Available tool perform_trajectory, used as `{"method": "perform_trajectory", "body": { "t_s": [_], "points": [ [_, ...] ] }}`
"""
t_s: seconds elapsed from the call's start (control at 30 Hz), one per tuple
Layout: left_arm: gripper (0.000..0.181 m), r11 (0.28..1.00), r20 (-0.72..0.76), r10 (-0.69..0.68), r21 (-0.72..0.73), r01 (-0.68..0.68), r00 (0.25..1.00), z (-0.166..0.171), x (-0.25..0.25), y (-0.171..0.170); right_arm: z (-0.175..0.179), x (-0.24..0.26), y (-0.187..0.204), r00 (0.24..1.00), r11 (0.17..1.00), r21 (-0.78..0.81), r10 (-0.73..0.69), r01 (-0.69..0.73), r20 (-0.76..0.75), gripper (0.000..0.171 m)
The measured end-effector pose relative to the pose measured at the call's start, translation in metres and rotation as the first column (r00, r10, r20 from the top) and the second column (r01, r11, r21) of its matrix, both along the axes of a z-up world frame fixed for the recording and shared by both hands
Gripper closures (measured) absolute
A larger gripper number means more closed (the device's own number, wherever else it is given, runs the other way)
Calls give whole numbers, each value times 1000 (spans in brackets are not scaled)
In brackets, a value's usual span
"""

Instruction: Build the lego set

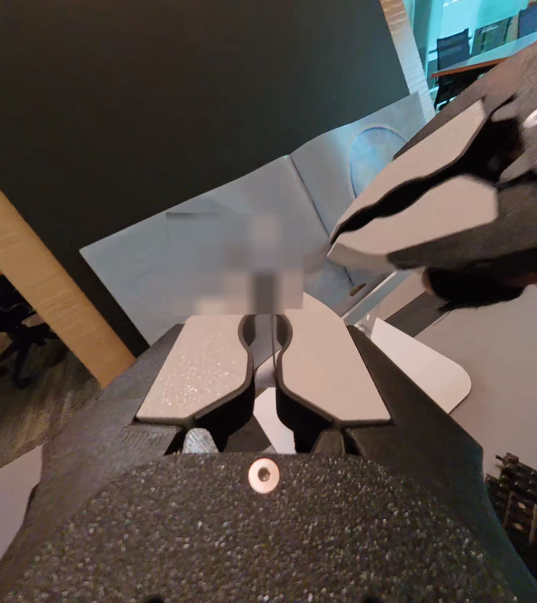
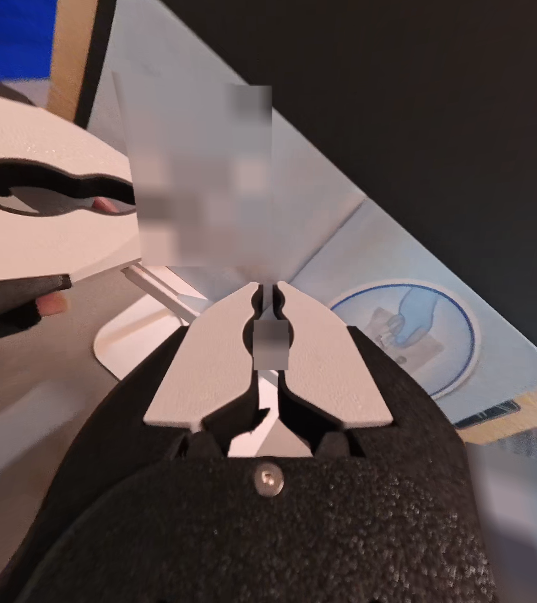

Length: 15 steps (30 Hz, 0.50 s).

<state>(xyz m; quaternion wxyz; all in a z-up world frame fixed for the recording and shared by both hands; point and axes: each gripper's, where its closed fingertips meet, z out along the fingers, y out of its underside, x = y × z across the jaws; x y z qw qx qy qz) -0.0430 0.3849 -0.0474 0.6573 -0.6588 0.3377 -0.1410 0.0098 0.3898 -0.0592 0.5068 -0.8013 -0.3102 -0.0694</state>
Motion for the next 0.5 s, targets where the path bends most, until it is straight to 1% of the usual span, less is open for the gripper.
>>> {"method": "perform_trajectory", "body": {
  "t_s": [0.07, 0.2, 0.3, 0.4, 0.5],
  "points": [
    [172, 1000, -22, 2, -22, -2, 1000, -5, -4, -2, 7, 6, -6, 998, 1000, 16, 7, -6, -56, 165],
    [169, 999, -19, -26, -31, 26, 999, -6, -12, -7, 7, 30, -14, 995, 999, 37, -4, 8, -100, 162],
    [169, 998, 44, -53, -20, 54, 998, 2, -23, -16, 2, 44, -27, 983, 999, 45, 0, 8, -184, 161],
    [175, 999, 53, 23, -45, -20, 998, -3, -43, -11, -3, 63, -40, 970, 995, 98, -11, 35, -242, 162],
    [176, 993, 1, 82, -80, -82, 997, -18, -54, 2, -10, 77, -49, 941, 991, 122, -15, 59, -337, 162]
  ]
}}
